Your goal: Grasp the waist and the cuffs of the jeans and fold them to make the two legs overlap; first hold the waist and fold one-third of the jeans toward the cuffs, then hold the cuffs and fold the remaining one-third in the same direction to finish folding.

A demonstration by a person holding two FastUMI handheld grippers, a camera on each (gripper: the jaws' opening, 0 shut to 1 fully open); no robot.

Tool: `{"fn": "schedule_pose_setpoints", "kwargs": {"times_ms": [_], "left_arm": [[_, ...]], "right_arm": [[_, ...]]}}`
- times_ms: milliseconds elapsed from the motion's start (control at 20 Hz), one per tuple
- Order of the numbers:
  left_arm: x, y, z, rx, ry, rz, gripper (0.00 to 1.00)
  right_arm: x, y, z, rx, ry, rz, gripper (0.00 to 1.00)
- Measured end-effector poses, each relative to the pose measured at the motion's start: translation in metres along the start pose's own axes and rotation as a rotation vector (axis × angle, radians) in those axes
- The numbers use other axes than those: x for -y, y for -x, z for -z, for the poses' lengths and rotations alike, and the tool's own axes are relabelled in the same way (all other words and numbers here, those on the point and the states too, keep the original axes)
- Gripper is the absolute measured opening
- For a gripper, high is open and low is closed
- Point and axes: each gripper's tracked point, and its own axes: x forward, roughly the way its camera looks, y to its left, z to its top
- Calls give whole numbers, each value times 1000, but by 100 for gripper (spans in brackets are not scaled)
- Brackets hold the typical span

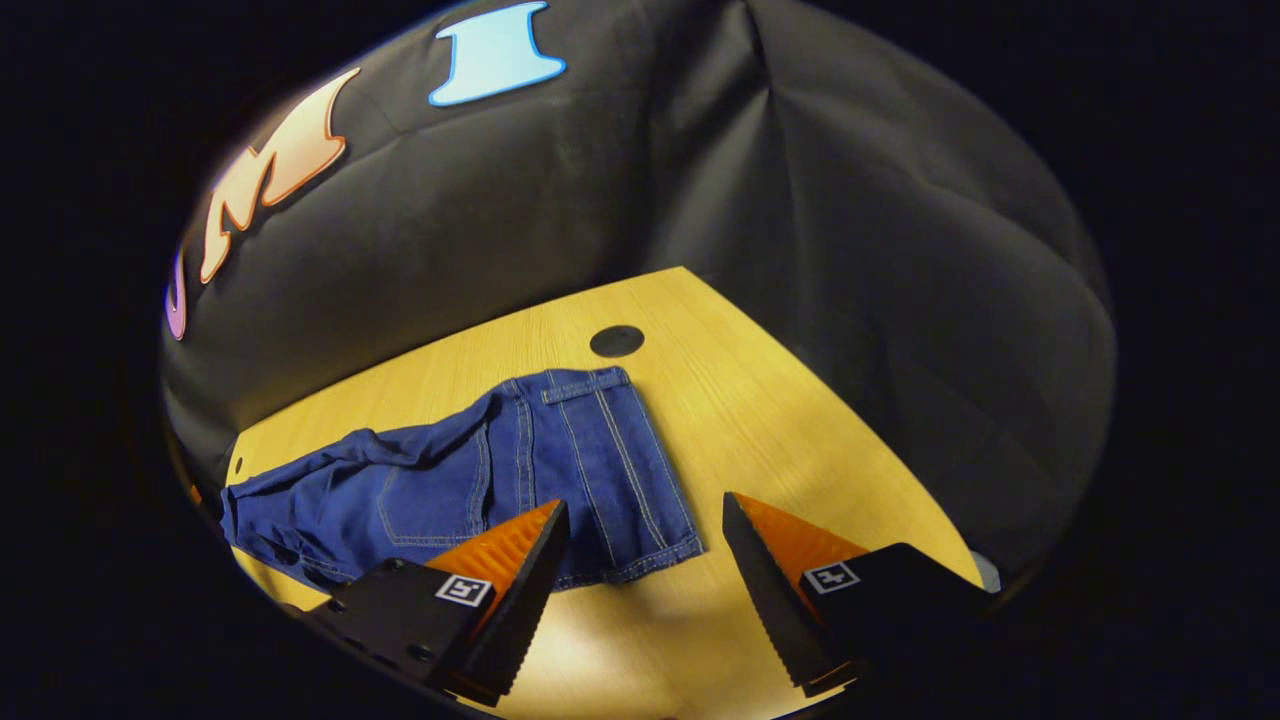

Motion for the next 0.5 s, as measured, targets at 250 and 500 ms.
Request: {"fn": "schedule_pose_setpoints", "kwargs": {"times_ms": [250,500], "left_arm": [[3,0,-1,-2,-30,23,96],[4,0,-1,-13,-18,33,96]], "right_arm": [[-5,-13,12,-7,64,-24,97],[-9,-13,13,15,29,-74,88]]}}
